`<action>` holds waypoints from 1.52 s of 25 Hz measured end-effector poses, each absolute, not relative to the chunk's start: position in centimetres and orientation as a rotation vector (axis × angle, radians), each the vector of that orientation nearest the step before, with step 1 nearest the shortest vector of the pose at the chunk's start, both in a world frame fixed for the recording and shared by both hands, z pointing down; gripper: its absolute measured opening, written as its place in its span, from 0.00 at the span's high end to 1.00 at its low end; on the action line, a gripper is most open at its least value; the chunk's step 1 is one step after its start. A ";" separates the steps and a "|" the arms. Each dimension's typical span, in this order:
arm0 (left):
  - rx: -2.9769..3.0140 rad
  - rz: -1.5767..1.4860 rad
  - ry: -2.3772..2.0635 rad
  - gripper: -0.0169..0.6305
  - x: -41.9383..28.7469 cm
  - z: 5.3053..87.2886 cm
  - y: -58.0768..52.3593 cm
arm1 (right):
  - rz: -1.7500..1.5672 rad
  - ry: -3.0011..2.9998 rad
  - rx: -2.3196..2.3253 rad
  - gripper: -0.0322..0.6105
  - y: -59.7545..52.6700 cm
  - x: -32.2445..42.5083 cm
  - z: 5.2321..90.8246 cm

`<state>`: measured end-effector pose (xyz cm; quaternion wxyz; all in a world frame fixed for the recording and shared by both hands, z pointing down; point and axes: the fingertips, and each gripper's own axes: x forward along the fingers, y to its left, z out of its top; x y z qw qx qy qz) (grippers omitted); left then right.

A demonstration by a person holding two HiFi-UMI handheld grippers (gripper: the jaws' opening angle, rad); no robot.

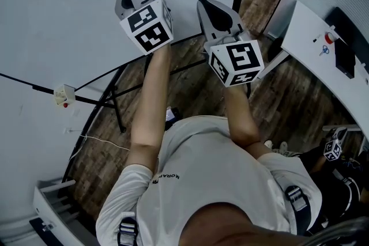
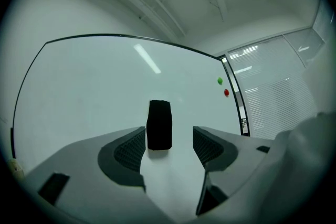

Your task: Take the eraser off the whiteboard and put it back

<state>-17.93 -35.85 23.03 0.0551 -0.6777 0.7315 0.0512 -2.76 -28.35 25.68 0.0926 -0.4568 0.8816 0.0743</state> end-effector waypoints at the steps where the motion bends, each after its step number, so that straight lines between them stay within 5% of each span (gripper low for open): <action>1: -2.060 0.158 2.218 0.54 -17.8 23.1 -35.6 | 0.220 2.616 -1.356 0.93 -28.3 -2.7 25.6; 7: -2.060 0.166 2.208 0.54 -17.2 23.6 -34.3 | 0.224 2.613 -1.350 0.93 -27.9 -2.8 25.6; 26: -2.055 0.249 2.147 0.84 -15.0 23.5 -28.7 | 0.229 2.610 -1.352 0.93 -27.0 -2.5 25.4; 38: -2.055 0.228 2.130 0.93 -14.4 24.4 -26.7 | 0.226 2.626 -1.345 0.93 -26.6 -3.0 25.7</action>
